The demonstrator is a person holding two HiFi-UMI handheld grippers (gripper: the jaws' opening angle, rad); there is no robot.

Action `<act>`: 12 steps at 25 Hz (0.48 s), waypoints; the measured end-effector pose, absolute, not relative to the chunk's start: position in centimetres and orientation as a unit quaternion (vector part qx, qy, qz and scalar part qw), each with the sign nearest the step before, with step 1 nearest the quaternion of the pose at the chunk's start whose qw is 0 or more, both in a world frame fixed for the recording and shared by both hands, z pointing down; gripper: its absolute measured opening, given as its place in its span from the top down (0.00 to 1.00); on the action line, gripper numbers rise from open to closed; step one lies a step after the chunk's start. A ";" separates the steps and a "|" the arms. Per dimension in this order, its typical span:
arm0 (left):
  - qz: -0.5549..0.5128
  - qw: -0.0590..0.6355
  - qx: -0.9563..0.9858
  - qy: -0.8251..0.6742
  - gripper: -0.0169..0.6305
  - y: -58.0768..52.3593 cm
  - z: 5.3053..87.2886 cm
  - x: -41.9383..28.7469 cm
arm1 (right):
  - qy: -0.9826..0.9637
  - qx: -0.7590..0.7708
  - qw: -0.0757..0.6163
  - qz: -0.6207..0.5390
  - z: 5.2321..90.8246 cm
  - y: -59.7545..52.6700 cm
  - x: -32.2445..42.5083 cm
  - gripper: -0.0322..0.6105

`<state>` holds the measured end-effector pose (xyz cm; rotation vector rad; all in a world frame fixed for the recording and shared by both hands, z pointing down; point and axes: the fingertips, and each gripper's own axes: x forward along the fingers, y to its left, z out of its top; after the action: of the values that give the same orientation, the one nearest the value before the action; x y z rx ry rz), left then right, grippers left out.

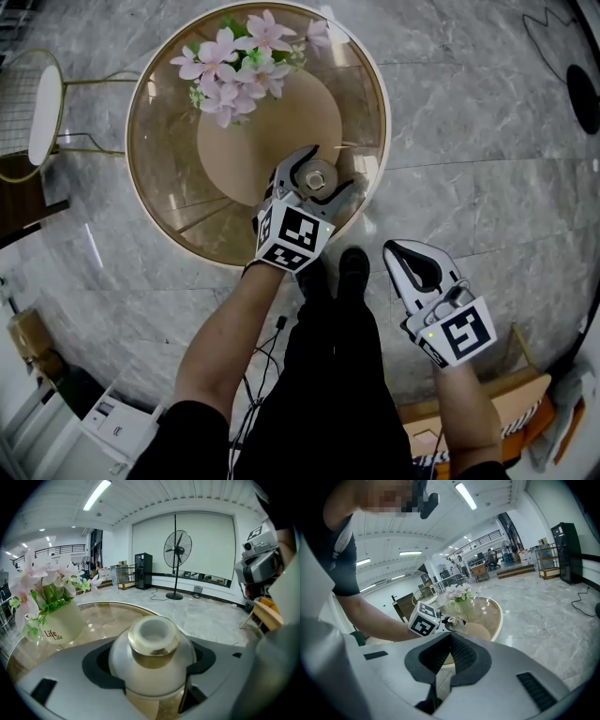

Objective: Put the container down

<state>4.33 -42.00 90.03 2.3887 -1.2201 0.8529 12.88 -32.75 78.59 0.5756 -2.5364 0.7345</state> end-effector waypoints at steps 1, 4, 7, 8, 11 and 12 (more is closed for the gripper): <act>0.300 0.161 0.838 -0.427 0.43 -41.9 90.0 4.4 | -0.916 0.208 0.217 0.266 78.6 -32.6 12.8 0.93; 0.298 0.163 0.837 -0.429 0.43 -41.5 89.8 4.4 | -0.918 0.205 0.214 0.264 78.2 -32.1 12.5 0.93; 0.287 0.160 0.836 -0.439 0.43 -41.3 89.0 4.1 | -0.921 0.201 0.212 0.258 77.7 -31.7 12.1 0.93; 0.283 0.158 0.837 -0.441 0.43 -41.2 88.6 4.0 | -0.922 0.200 0.212 0.256 77.5 -31.5 12.1 0.93; 0.275 0.152 0.838 -0.446 0.43 -40.7 87.2 3.6 | -0.924 0.195 0.213 0.250 76.6 -30.8 11.7 0.93; 0.273 0.151 0.838 -0.448 0.43 -40.5 86.6 3.5 | -0.925 0.193 0.213 0.248 76.2 -30.5 11.6 0.93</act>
<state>3.48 -40.54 86.58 2.4066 -1.2859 0.7849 11.56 -30.50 76.17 0.5366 -2.5677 0.6884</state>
